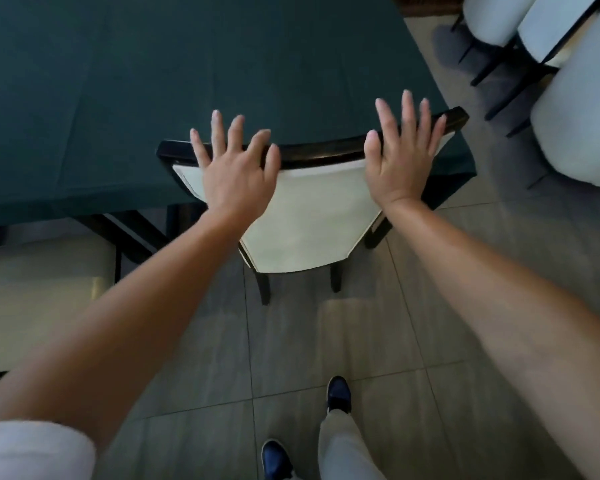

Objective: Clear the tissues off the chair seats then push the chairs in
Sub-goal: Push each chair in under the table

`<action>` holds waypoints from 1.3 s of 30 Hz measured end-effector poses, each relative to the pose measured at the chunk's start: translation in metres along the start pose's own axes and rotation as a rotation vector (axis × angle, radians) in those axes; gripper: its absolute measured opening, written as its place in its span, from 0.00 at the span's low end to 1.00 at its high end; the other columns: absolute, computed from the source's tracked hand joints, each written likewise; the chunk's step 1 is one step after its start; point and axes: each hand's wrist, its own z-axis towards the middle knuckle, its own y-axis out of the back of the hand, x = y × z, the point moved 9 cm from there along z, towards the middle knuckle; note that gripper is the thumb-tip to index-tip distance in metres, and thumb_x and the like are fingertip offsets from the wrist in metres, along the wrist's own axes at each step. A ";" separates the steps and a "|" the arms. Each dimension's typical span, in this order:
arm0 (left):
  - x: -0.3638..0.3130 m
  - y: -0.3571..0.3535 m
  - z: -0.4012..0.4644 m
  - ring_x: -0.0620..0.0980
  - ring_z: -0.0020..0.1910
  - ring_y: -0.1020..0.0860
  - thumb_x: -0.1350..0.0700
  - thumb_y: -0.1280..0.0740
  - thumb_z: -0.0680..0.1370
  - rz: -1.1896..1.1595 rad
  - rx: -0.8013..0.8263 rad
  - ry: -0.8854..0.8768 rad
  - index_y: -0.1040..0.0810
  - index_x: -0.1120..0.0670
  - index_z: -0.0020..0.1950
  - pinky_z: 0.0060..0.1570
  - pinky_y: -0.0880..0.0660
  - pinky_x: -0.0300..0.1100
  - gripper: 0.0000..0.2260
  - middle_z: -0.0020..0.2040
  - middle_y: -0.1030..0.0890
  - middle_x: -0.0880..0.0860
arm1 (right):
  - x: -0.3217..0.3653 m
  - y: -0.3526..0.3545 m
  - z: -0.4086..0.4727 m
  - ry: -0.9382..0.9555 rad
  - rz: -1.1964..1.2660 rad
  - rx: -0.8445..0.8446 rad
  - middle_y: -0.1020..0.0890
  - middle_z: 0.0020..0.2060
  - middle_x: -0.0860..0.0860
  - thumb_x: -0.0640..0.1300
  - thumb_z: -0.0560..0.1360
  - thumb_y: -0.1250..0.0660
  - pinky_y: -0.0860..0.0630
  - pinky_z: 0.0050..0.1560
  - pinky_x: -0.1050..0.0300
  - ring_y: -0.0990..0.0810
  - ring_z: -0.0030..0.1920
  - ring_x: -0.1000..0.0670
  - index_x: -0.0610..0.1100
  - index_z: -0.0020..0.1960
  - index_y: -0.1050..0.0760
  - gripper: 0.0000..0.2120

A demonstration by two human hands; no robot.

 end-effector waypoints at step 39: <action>0.001 -0.024 0.063 0.60 0.75 0.32 0.46 0.43 0.86 -0.047 -0.301 0.092 0.20 0.45 0.67 0.79 0.46 0.60 0.16 0.75 0.29 0.56 | -0.014 -0.058 0.066 -0.074 0.107 0.006 0.22 0.69 0.46 0.55 0.80 0.39 0.44 0.78 0.33 0.26 0.71 0.41 0.54 0.68 0.20 0.19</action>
